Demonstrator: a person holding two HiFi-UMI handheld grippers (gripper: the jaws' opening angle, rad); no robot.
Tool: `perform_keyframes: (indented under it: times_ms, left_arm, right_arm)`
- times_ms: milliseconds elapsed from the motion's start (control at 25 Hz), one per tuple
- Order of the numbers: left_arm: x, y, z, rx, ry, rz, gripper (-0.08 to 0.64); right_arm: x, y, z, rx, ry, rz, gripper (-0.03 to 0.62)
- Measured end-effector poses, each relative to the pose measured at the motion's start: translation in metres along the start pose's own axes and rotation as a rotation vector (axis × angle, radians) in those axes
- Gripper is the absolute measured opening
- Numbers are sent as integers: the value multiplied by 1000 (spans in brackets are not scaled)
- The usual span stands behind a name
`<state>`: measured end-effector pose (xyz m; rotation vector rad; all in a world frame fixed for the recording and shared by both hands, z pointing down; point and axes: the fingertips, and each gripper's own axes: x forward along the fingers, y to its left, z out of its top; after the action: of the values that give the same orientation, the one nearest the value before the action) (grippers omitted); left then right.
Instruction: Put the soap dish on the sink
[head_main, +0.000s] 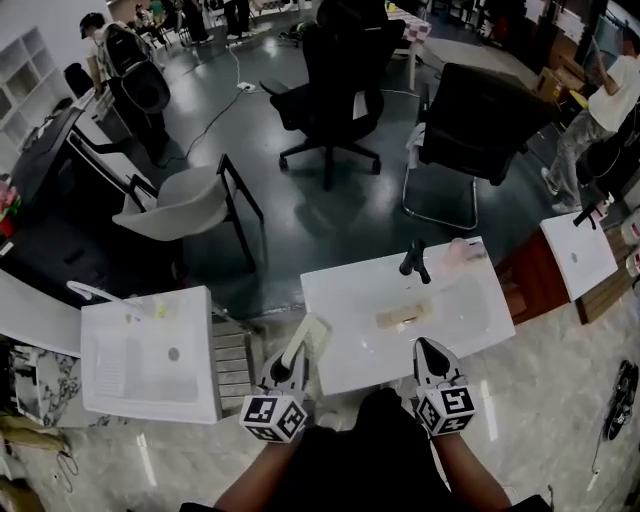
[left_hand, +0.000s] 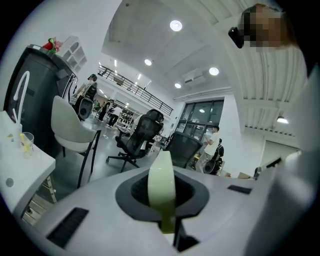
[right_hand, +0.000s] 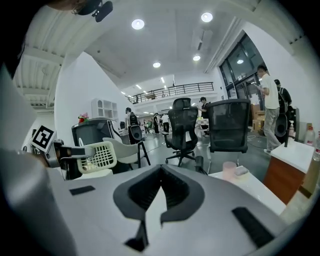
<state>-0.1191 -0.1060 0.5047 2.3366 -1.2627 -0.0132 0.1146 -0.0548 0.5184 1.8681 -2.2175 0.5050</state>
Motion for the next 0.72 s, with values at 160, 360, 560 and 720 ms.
perform_keyframes:
  times_ms: [160,360,560,720]
  left_arm:
    - [19,-7,0,2,-6,23,21]
    - [38,-15,-1,5,-9,80,21]
    - [50,-16,-3,-13,-22,166,21]
    - [60,-18,-14,-20,-13,244,21]
  right_arm:
    - [22,-9,0,-21,17,47,-2]
    - [35,-25,10,-20,13,116,-2]
    - [53,-44,12,-27,51,182,-2]
    - [69,-57,14,-47,56,250,-2]
